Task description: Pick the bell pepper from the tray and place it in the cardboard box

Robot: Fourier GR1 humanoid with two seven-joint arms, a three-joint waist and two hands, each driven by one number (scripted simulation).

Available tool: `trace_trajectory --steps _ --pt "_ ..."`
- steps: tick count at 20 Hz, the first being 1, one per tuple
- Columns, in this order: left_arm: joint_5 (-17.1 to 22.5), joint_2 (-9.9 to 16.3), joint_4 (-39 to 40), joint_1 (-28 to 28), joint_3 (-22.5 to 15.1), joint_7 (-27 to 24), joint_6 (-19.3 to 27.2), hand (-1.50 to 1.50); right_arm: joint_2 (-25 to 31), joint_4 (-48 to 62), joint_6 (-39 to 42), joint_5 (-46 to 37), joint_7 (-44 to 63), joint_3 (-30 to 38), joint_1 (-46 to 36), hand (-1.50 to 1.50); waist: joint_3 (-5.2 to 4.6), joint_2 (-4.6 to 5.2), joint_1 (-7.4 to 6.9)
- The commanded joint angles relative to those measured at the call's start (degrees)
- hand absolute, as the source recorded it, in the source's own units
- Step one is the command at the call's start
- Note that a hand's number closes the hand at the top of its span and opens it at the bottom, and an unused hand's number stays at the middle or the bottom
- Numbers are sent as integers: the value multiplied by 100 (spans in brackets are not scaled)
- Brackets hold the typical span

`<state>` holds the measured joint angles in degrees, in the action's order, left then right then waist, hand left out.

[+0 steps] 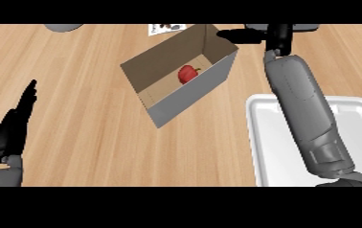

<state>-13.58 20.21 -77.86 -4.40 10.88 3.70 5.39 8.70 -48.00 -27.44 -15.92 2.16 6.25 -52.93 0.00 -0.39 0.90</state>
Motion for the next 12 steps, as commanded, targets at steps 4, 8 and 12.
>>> trace_trajectory --steps 4,8,12 --pt "119 157 -31 -75 180 126 -184 0 845 -2005 800 268 609 14 1611 -150 -2 -17 63" --pt "-42 76 -65 -177 80 297 -106 0 1378 -2872 1463 727 453 347 2456 -150 0 12 3" --pt "-92 -125 166 -205 -17 16 -21 0 2062 -3255 2474 1278 362 733 3176 -150 -1 22 25"
